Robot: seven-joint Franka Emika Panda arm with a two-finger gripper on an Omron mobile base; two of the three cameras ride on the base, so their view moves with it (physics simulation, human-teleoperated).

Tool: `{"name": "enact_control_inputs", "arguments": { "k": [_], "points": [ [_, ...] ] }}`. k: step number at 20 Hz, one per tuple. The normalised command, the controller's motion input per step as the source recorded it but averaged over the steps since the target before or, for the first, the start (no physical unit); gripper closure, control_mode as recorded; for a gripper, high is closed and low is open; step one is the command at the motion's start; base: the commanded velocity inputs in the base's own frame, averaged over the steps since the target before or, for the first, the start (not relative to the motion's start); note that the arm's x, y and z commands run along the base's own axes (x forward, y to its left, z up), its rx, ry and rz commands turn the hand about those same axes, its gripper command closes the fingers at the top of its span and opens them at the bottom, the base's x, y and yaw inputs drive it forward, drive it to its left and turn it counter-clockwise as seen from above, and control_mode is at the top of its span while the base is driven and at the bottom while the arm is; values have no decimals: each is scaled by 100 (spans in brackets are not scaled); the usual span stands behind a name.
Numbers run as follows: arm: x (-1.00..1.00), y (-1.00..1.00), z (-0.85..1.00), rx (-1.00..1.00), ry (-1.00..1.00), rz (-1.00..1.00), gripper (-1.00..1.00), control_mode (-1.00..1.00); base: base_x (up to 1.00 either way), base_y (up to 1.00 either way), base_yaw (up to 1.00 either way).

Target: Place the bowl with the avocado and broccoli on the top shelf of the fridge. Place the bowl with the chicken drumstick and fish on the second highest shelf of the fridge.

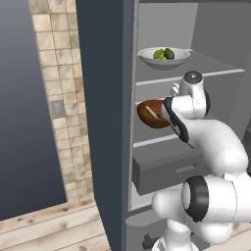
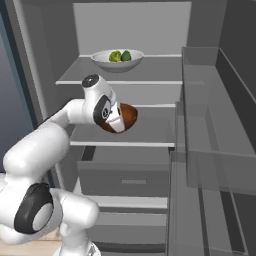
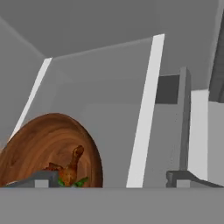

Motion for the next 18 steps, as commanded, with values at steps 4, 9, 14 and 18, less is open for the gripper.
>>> {"name": "enact_control_inputs", "arguments": {
  "k": [4,9,14,18],
  "points": [
    [-100,-5,99,0,-20,1,-100,-100,0,0,0],
    [-100,0,72,0,-29,3,-100,-100,0,0,0],
    [-100,0,34,0,-36,1,-100,-100,0,0,0],
    [-100,6,23,-6,-34,0,-100,-100,0,0,0]
  ]
}}
